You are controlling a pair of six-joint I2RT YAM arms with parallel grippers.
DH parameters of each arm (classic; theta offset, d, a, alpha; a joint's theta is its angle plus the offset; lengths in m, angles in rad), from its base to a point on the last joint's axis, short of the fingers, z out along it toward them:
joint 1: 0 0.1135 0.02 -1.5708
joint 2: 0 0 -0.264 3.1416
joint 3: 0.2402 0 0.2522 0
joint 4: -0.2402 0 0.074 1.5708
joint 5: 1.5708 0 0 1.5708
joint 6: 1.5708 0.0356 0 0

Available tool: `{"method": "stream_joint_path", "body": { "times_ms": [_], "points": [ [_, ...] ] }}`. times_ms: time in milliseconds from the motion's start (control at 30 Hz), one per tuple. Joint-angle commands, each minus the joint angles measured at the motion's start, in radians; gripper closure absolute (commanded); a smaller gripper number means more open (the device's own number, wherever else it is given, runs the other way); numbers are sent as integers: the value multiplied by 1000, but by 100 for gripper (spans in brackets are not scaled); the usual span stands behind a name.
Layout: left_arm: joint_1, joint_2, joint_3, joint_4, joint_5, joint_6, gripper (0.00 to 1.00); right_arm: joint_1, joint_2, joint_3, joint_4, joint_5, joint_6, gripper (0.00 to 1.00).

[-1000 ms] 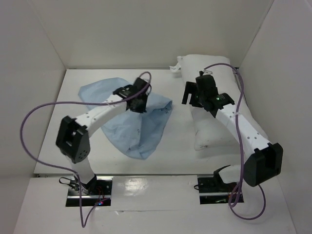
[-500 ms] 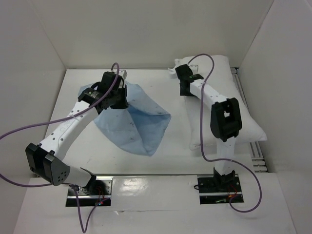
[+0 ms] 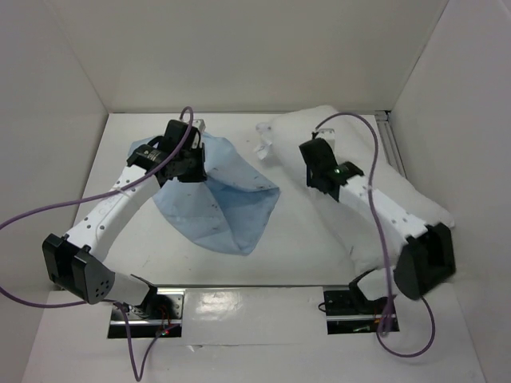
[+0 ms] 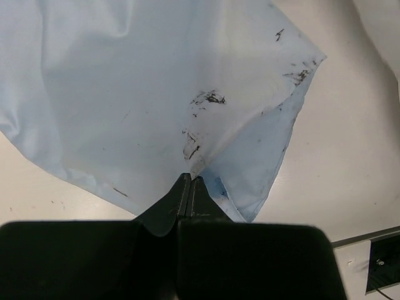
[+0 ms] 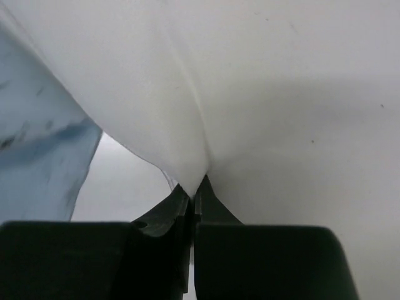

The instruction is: Put the pillow into the pillowcase

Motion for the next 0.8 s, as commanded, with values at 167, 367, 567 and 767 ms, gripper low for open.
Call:
{"method": "stream_joint_path", "body": {
  "times_ms": [167,367,567,767],
  "points": [
    [50,17,-36,16,32,-8,100,135,-400,-260,52,-271,36,8],
    [50,17,-45,27,52,-8,100,135,-254,-79,-213,-85,207,9],
    [60,8,-56,36,52,-8,100,145,-309,-124,-421,-26,470,34],
    [60,28,-56,55,62,1,100,135,-378,-235,-322,-28,501,23]
  ]
}}
